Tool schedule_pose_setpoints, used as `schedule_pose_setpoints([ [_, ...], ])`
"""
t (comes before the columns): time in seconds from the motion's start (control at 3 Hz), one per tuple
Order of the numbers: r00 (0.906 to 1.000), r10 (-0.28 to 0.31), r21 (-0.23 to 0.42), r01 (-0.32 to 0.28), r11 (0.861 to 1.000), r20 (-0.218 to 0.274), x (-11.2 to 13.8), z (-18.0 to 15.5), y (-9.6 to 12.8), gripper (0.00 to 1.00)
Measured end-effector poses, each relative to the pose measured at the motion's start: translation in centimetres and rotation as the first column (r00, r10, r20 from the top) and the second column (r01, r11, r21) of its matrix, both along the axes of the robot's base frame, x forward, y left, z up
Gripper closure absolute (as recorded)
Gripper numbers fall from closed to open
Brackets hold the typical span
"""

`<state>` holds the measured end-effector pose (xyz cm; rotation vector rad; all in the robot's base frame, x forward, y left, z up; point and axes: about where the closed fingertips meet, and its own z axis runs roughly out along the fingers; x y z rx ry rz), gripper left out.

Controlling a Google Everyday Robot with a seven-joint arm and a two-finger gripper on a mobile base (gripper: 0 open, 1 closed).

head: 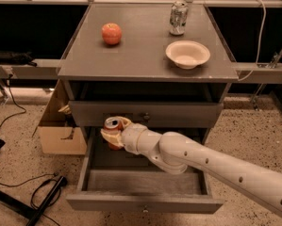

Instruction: Place coke can into middle drawer

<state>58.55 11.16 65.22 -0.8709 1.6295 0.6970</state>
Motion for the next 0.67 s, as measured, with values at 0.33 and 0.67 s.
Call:
schedule_pose_setpoints([
  [0.33, 0.9994, 0.000, 0.023, 0.001, 1.000, -0.035, -0.22, -2.07, 0.18, 1.00],
  [0.67, 0.9988, 0.038, 0.042, -0.037, 0.998, -0.029, 0.12, -2.45, 0.55, 1.00],
])
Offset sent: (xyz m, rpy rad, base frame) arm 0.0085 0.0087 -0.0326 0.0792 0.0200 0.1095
